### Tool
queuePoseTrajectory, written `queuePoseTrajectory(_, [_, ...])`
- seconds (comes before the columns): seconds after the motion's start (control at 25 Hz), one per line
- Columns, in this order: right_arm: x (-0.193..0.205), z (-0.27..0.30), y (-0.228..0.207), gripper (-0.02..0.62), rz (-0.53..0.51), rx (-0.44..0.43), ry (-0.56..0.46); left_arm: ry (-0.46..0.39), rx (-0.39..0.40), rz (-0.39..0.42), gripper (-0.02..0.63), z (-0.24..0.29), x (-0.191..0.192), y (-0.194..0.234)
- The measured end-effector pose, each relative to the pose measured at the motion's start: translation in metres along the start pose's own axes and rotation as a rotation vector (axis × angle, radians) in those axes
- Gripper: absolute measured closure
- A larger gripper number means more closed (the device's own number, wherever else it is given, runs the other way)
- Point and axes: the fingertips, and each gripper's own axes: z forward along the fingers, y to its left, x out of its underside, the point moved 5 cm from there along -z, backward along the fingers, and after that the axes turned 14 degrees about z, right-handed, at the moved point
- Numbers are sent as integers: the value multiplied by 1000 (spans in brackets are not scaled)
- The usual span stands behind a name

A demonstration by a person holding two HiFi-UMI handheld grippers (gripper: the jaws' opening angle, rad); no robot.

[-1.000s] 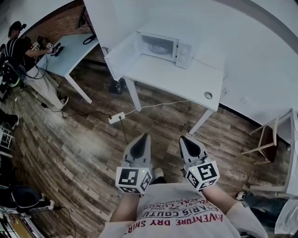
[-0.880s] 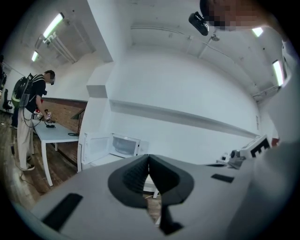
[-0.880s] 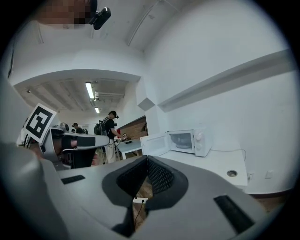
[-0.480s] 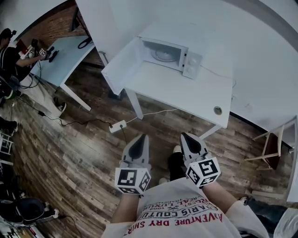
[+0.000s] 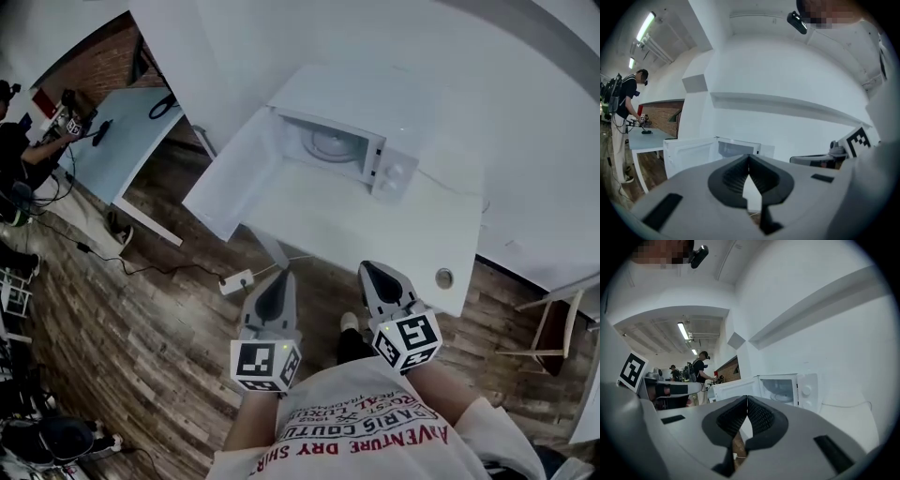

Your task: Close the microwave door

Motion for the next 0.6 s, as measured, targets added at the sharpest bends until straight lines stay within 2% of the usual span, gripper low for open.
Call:
queuePoseTrajectory(0.36, [-59, 83, -96, 583, -2, -6, 19, 13, 5, -54, 600, 139, -19, 4])
queuePoseTrajectory(0.6, [-88, 116, -149, 583, -16, 69, 7, 46, 9, -81, 600, 190, -17, 6])
